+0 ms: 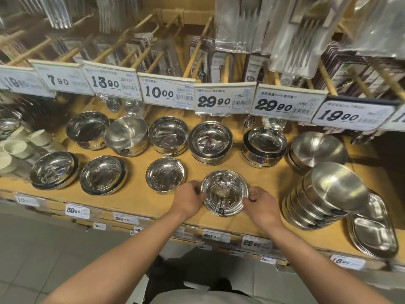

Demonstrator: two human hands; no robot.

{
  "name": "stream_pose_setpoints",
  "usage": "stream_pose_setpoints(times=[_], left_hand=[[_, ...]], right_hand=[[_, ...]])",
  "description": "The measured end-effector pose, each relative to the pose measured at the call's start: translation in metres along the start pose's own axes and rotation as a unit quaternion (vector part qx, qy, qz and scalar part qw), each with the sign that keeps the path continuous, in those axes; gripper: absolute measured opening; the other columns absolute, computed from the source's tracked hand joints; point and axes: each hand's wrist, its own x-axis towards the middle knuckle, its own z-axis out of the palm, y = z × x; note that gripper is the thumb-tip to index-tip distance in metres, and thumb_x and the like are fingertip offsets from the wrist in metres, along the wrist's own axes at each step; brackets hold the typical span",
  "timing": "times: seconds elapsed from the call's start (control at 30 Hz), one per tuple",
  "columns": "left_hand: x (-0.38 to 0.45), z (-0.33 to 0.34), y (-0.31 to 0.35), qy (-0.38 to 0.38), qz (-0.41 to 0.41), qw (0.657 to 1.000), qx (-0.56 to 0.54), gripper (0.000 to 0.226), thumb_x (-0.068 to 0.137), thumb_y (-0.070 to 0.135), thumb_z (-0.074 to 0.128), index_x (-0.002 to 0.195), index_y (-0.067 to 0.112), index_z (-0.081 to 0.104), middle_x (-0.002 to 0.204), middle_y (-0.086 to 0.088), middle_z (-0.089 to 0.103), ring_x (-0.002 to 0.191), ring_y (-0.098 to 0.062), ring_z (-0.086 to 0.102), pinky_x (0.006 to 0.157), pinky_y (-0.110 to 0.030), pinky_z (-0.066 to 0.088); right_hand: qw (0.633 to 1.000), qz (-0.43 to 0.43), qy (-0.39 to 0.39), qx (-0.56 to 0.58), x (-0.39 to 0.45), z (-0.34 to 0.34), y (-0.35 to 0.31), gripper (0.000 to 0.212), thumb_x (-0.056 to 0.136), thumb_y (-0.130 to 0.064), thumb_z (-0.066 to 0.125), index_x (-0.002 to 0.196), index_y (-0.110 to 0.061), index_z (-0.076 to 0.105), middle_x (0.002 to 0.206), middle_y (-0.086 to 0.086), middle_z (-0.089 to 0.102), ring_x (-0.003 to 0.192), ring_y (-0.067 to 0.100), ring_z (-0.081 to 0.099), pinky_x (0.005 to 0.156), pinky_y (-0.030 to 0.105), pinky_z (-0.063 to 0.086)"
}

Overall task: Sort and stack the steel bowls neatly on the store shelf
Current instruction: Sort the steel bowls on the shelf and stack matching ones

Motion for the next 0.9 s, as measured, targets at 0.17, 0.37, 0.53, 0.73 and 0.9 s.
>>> stream_pose_setpoints(times=[0.17,0.37,0.53,0.73,0.9], left_hand=[[-0.006,-0.027,-0.004,0.002,0.007,0.998,-0.062,0.016,0.095,0.030,0.064,0.105,0.019,0.070,0.094,0.003,0.072,0.084,-0.010,0.062,0.075,-0.022,0.042],[-0.017,-0.092,-0.027,0.047,-0.046,0.981,-0.180,0.007,0.097,0.017,0.062,0.098,0.016,0.069,0.092,-0.004,0.073,0.087,-0.020,0.069,0.086,-0.039,0.059],[-0.030,-0.144,-0.068,0.119,-0.093,0.961,-0.233,0.008,0.097,0.016,0.061,0.097,0.013,0.069,0.091,-0.003,0.069,0.088,-0.019,0.067,0.075,-0.032,0.059],[-0.047,-0.187,-0.134,0.176,-0.160,0.934,-0.265,0.007,0.098,0.012,0.059,0.099,0.014,0.066,0.097,-0.005,0.068,0.087,-0.018,0.066,0.071,-0.029,0.054],[-0.048,-0.211,-0.173,0.186,-0.173,0.931,-0.262,0.012,0.098,0.018,0.062,0.087,0.015,0.066,0.084,-0.001,0.063,0.080,-0.016,0.061,0.072,-0.029,0.057]], right_hand=[[0.998,-0.039,0.055,-0.002,-0.005,-0.006,-0.007,0.022,0.095,-0.022,0.065,0.114,-0.012,0.068,0.077,-0.010,0.060,0.070,0.008,0.054,0.061,0.023,0.038],[0.994,-0.079,0.070,0.033,-0.010,-0.012,-0.036,0.020,0.098,-0.021,0.060,0.115,-0.015,0.069,0.079,-0.012,0.064,0.077,0.011,0.062,0.064,0.020,0.041],[0.991,-0.100,0.001,0.086,-0.016,-0.002,-0.066,0.017,0.100,-0.025,0.059,0.113,-0.026,0.068,0.096,-0.014,0.069,0.093,0.012,0.066,0.074,0.022,0.052],[0.988,-0.113,-0.087,0.064,-0.020,0.046,-0.111,0.026,0.098,-0.017,0.059,0.124,-0.019,0.062,0.107,-0.004,0.065,0.087,0.010,0.062,0.075,0.013,0.044],[0.984,-0.145,-0.100,0.009,-0.019,0.089,-0.138,0.015,0.102,-0.014,0.052,0.101,-0.013,0.068,0.098,0.000,0.067,0.089,0.018,0.059,0.068,0.023,0.040]])
